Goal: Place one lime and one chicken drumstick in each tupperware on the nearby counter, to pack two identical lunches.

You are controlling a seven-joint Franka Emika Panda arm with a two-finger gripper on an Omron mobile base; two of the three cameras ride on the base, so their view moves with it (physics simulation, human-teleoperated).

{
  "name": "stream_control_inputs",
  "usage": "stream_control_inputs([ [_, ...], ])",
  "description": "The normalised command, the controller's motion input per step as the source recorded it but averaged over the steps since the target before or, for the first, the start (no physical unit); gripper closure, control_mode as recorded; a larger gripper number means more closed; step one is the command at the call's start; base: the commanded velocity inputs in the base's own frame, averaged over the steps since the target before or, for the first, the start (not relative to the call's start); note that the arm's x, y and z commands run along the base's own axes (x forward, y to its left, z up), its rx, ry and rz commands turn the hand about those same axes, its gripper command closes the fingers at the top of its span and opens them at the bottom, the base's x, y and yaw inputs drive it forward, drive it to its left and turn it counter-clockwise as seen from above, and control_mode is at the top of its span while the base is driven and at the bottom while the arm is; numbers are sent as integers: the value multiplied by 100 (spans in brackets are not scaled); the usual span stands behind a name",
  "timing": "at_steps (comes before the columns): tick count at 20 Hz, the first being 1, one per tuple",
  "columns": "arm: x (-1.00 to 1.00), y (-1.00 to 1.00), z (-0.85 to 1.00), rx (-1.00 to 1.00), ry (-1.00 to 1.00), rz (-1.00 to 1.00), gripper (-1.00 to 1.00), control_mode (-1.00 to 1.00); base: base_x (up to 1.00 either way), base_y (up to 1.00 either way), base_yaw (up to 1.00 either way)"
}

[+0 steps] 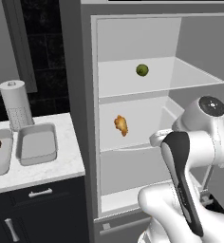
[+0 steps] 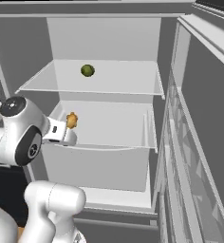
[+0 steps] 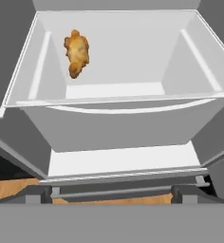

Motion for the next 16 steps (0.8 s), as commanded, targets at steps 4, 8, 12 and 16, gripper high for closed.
stream_control_inputs([
  [4,2,-42,6,3,-3,8,-100,-100,0,0,0],
  [8,3,-6,44,0,-19,9,-100,-100,0,0,0],
  [12,22,1,58,0,-26,5,-100,-100,0,0,0],
  [16,49,0,64,0,-5,0,-100,-100,0,0,0],
])
